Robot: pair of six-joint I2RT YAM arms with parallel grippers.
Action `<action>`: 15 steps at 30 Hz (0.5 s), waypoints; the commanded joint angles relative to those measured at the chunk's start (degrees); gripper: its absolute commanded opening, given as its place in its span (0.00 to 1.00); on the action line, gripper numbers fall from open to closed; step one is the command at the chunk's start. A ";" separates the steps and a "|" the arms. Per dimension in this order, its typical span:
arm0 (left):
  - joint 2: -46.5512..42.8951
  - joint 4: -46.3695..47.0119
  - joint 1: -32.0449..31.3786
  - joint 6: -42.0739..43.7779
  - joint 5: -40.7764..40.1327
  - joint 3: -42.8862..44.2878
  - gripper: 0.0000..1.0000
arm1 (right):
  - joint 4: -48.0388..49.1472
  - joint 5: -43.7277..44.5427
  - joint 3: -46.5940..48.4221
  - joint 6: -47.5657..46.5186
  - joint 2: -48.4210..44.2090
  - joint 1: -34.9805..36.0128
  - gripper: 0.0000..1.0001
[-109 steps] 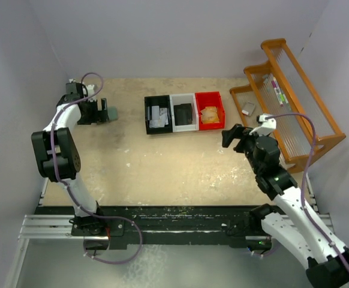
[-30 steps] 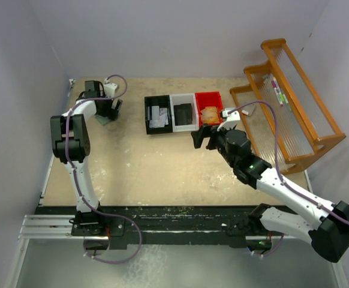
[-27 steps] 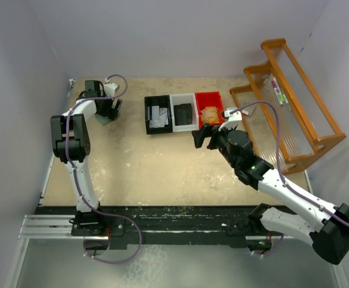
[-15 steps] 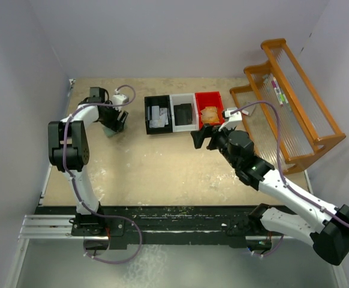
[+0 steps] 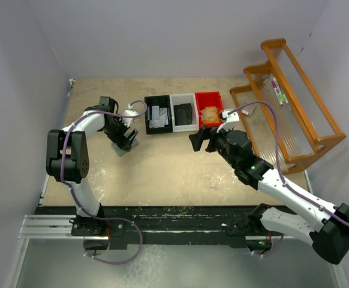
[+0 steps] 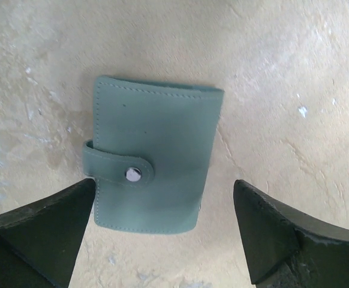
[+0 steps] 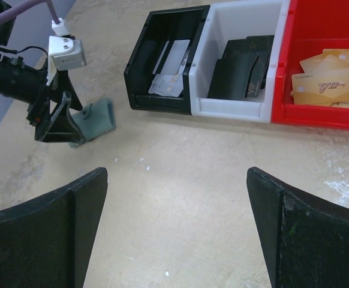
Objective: Take the credit cards out of the card holder
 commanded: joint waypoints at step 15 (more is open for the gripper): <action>4.89 -5.32 0.12 12.14 -3.10 7.46 0.99 | -3.63 -0.08 2.90 0.52 -4.95 0.41 1.00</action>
